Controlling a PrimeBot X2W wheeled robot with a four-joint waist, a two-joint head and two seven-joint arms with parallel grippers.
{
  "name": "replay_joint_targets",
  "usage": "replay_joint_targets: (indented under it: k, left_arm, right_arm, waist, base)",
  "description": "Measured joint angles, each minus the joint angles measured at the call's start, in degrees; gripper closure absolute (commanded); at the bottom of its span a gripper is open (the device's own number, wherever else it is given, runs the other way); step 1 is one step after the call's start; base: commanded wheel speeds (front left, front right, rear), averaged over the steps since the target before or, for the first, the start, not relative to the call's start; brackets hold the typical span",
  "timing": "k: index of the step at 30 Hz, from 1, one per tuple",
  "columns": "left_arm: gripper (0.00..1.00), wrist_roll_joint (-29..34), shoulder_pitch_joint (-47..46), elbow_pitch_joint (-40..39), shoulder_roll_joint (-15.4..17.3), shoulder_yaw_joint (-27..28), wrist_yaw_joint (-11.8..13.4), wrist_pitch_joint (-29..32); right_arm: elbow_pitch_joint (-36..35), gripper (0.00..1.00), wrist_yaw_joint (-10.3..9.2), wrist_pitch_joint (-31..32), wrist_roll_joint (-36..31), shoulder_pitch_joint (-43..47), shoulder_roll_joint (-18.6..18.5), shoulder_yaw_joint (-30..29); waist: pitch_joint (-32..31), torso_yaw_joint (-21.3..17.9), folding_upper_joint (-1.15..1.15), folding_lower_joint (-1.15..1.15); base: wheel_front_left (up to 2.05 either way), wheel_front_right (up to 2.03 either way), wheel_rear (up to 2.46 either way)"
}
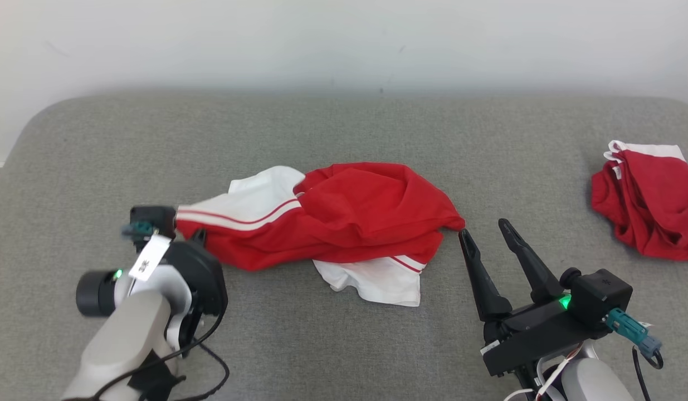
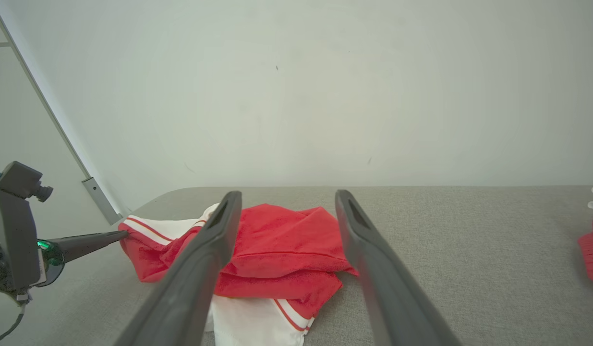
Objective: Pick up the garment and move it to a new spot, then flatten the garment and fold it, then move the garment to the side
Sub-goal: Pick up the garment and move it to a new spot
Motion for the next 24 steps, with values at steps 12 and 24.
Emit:
replay_joint_targets:
  k: [12,24]
  left_arm:
    - [0.0,-3.28,4.72,6.02,-0.29,1.47,-0.08,0.59]
    - [0.0,-4.28,0.6,5.8,1.99,1.43,-0.01,4.5]
  right_arm:
    - [-0.2,0.0,0.0,0.51,-0.02,1.03,0.01,0.59]
    - [-0.51,0.0,0.0,0.49,0.24,1.77,0.01,0.69]
  waist:
    - [-2.0,2.15,0.0,0.0]
    - [-2.63,2.55,0.0,0.0]
  base:
    - [0.0,0.0,0.0]
    - [0.0,0.0,0.0]
